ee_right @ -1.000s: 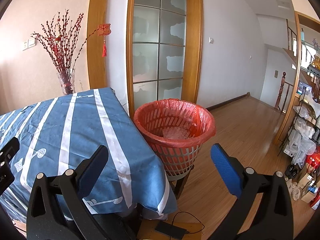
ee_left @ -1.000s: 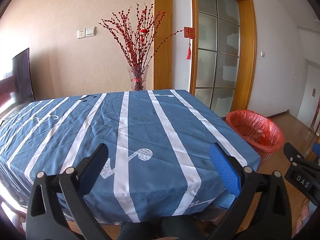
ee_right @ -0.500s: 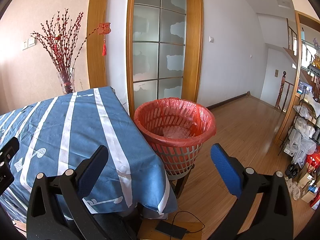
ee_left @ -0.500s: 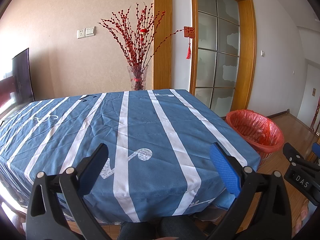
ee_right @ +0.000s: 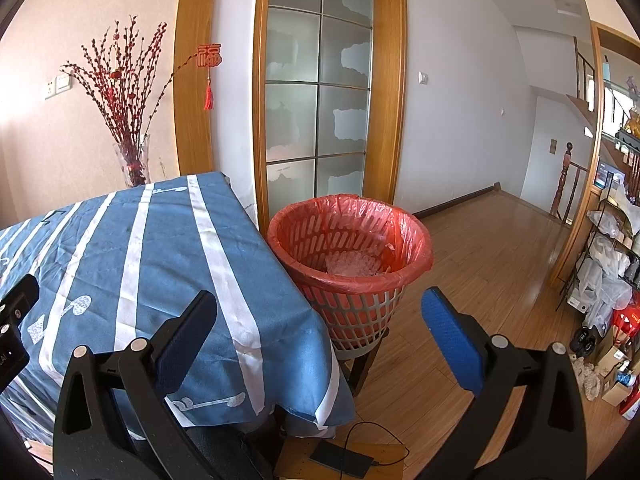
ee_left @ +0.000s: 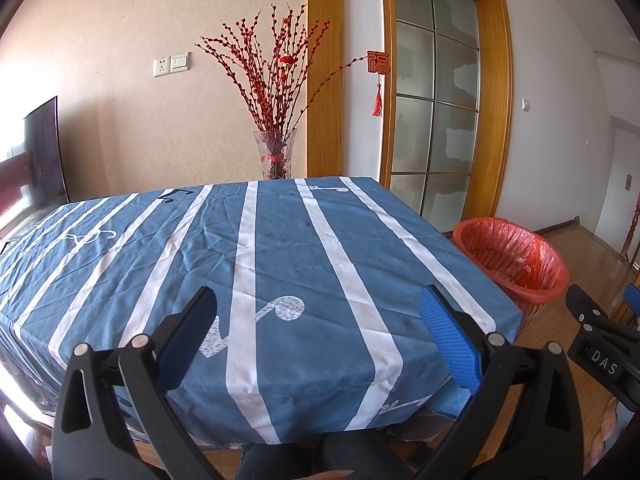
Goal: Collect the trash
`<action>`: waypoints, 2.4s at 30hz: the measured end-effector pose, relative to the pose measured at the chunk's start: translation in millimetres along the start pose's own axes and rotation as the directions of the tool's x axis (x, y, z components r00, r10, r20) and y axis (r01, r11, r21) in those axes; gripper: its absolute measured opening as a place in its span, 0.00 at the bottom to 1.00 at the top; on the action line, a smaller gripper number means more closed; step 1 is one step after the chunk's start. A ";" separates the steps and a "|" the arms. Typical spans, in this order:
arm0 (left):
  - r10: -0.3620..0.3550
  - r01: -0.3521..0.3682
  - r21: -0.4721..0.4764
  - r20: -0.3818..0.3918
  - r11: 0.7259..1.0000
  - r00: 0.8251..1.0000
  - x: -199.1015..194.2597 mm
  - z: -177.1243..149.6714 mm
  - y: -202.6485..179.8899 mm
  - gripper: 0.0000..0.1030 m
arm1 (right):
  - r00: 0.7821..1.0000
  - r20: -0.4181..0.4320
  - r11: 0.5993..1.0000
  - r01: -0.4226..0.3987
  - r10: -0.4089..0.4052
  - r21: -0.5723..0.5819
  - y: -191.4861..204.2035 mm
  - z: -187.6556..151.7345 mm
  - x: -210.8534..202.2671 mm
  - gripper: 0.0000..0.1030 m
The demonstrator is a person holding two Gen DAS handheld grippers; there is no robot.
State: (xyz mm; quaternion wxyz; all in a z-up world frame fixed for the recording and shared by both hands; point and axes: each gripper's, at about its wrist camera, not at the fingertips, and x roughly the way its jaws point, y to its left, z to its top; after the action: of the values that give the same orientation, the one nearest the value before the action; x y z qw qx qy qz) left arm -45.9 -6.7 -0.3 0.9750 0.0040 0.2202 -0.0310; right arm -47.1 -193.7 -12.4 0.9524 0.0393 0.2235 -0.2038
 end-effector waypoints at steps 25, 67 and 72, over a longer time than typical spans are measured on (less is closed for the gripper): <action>-0.002 0.002 0.004 -0.003 1.000 1.000 1.8 -0.6 0.5 0.96 | 1.000 -0.004 1.000 -0.001 0.001 0.000 -0.5 -1.4 1.2 0.98; -0.002 0.002 0.009 -0.011 1.000 1.000 4.5 -7.2 2.9 0.96 | 1.000 -0.015 1.000 -0.005 0.005 0.002 -0.2 -8.2 3.0 0.98; -0.003 0.003 0.013 -0.018 1.000 1.000 5.7 -7.8 3.2 0.96 | 1.000 -0.015 1.000 -0.005 0.005 0.002 -0.2 -8.7 2.8 0.98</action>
State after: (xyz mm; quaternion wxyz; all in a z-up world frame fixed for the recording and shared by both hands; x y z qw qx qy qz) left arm -43.9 -3.6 -9.9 0.9729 0.0103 0.2287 -0.0337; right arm -48.4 -193.5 -21.4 0.9511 0.0424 0.2305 -0.2011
